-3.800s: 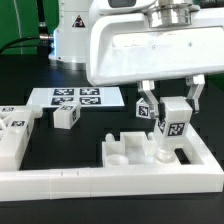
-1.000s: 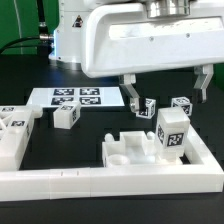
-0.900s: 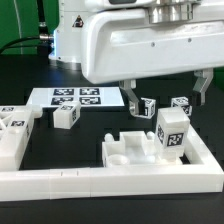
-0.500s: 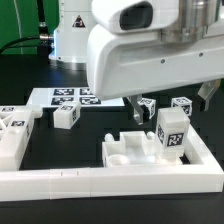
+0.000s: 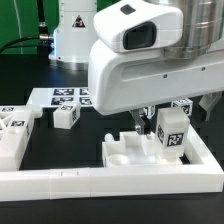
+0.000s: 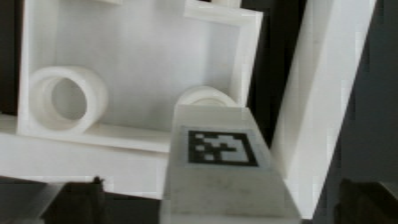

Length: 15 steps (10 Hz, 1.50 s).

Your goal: Assemble chair

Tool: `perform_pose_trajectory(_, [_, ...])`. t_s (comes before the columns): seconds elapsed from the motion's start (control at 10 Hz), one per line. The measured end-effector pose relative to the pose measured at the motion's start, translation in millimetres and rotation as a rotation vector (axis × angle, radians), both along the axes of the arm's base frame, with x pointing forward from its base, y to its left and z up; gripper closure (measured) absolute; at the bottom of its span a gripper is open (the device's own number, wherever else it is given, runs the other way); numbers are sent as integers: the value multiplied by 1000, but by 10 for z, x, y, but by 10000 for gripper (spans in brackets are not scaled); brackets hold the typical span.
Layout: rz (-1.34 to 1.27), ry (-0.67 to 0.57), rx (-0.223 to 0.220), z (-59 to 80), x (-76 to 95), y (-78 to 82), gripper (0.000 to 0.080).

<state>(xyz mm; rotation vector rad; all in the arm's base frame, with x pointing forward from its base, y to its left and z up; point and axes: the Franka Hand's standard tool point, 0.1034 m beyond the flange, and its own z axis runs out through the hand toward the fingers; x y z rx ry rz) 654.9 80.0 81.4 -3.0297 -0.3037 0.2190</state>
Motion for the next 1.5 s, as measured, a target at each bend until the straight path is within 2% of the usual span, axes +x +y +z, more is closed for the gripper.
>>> perform_pose_trajectory(0.1, [14, -1, 2, -1, 0, -2, 164])
perform_pose_trajectory(0.3, [14, -1, 2, -2, -1, 0, 513])
perform_pose_trajectory(0.8, [-83, -11, 6, -4, -4, -30, 510])
perform_pose_trajectory(0.9, [-243, -14, -4, -2, -11, -26, 510])
perform_pose_trajectory(1.5, [-771, -3, -43, -9, 1, 100, 509])
